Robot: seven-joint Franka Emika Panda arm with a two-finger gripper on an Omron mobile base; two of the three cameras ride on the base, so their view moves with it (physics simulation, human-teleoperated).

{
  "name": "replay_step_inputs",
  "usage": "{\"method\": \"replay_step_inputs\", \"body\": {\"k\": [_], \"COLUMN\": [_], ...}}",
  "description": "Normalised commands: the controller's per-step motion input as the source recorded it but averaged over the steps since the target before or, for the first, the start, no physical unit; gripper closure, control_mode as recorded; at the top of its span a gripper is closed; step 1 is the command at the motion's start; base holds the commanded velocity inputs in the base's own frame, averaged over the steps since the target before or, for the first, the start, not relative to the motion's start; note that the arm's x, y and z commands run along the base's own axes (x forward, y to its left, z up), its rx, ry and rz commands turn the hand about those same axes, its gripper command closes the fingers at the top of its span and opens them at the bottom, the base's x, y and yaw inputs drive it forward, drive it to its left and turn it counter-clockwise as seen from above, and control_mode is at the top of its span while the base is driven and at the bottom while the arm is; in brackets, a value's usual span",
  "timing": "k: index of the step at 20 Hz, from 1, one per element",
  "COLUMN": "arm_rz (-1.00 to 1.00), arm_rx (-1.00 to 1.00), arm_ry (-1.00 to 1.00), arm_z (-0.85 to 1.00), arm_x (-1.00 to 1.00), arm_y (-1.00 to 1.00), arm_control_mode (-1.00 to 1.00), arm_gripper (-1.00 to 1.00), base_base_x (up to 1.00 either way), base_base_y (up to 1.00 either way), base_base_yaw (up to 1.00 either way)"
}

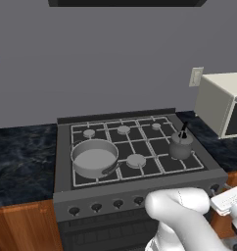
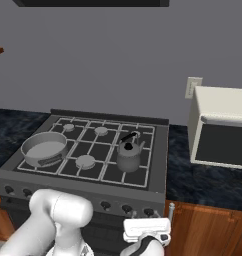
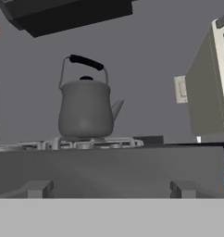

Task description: Pick the kettle from the counter and place it on a stove burner. Then turn the burner on.

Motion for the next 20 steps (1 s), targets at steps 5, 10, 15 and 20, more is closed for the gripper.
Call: {"method": "replay_step_inputs", "body": {"k": [5,10,15,20], "arm_rz": [0.0,0.0,0.0,0.0], "arm_rx": [0.0,0.0,0.0,0.0], "arm_ry": [0.0,0.0,0.0,0.0], "arm_z": [-0.28,-0.24,-0.21,-0.16], "arm_x": [0.07,0.11,0.17,0.17], "arm_y": [-0.21,-0.19,-0.01,0.0], "arm_control_mode": [-1.0,-1.0,-1.0,-1.0], "arm_gripper": [-1.0,-1.0,-1.0,-1.0], "base_base_x": [0.0,0.0,0.0,0.0], "base_base_y": [0.0,0.0,0.0,0.0], "base_base_yaw": [0.0,0.0,0.0,0.0]}}
